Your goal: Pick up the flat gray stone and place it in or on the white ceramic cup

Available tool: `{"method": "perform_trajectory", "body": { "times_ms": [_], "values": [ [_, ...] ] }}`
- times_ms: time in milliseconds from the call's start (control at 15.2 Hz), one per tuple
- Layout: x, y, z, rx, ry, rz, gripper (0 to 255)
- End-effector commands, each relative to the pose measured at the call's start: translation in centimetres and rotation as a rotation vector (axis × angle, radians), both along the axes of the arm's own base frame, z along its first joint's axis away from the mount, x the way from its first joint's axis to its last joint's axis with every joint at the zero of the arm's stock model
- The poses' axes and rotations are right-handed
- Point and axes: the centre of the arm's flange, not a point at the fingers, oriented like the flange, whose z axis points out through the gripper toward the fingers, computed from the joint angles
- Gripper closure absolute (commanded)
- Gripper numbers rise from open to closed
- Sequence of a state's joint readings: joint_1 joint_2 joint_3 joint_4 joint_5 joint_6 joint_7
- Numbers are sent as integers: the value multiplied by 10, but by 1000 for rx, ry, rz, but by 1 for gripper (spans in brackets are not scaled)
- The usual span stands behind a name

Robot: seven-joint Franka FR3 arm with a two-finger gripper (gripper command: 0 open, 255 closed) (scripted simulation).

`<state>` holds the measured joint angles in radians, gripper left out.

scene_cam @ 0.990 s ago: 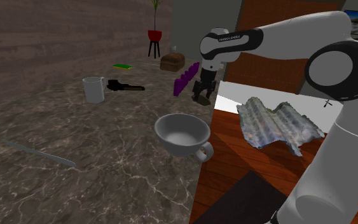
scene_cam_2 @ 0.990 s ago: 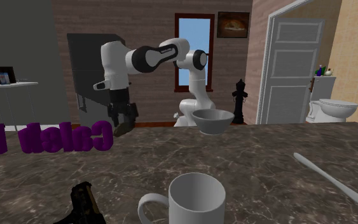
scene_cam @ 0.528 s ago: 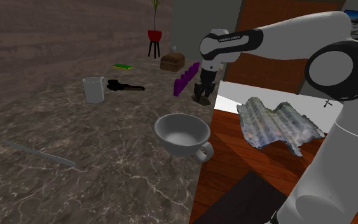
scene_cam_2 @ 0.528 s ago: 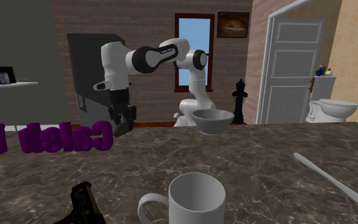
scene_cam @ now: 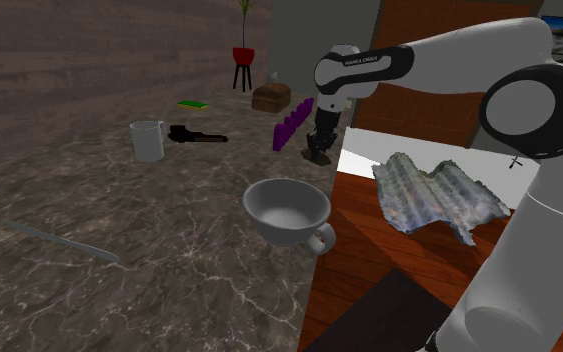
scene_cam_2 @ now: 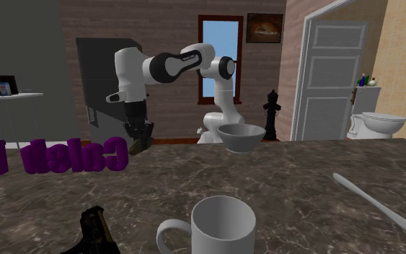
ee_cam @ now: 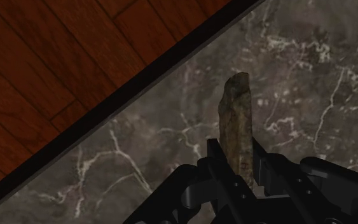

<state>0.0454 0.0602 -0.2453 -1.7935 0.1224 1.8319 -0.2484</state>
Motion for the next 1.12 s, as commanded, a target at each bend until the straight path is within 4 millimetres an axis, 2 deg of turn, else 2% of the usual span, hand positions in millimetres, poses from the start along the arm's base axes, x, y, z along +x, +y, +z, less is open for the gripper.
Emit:
{"method": "perform_trajectory", "body": {
  "times_ms": [0,1056],
  "values": [
    [0,0,0,0,0,0,255],
    [0,0,84,0,0,0,255]
  ]
}}
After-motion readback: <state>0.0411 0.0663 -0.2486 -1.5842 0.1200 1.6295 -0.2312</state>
